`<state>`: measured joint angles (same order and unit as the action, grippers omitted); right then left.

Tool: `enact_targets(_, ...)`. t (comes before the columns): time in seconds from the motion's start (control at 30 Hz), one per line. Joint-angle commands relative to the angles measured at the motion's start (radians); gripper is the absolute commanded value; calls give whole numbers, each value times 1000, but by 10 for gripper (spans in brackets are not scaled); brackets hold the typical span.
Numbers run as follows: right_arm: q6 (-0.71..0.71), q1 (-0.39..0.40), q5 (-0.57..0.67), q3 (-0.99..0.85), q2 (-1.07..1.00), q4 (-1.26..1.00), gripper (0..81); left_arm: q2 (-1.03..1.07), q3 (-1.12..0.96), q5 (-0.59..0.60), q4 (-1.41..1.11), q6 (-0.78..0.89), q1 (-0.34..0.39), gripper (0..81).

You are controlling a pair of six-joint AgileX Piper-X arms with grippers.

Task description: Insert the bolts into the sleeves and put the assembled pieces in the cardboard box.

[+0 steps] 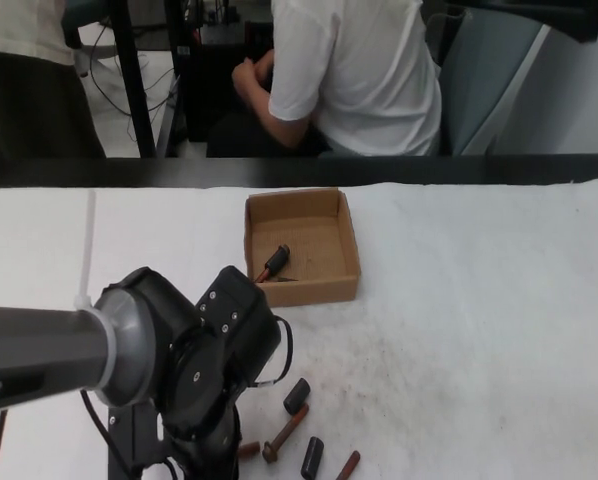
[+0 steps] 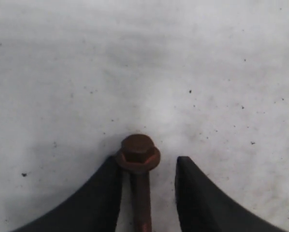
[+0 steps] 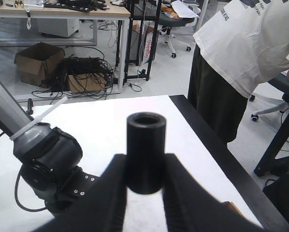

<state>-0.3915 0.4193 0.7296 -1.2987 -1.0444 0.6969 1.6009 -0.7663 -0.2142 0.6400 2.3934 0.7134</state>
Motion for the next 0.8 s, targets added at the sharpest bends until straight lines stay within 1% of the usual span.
enact_targets(0.0,-5,-4,3,-8,11,1,8,15,12,-8,62,-39,-5,141)
enact_targets(0.03,-5,-4,3,-8,11,1,8,15,12,-8,59,-49,-5,25)
enact_targets(0.07,-5,-4,3,-8,11,1,8,15,12,-8,56,-72,-5,4)
enact_targets(0.2,-5,-4,3,-8,11,1,8,15,12,3,54,-104,-13,2)
enact_targets(0.47,-5,-4,3,-8,11,-4,8,-15,12,20,54,-310,-37,2)
enact_targets(0.63,-5,-4,3,-8,11,-7,8,-102,3,-58,53,-423,-70,2)
enact_targets(0.7,-5,-4,3,-8,11,-7,8,-147,-4,-106,53,-511,-91,2)
enact_targets(0.77,-5,-4,3,-8,11,-7,8,-189,-16,-150,50,-635,-118,2)
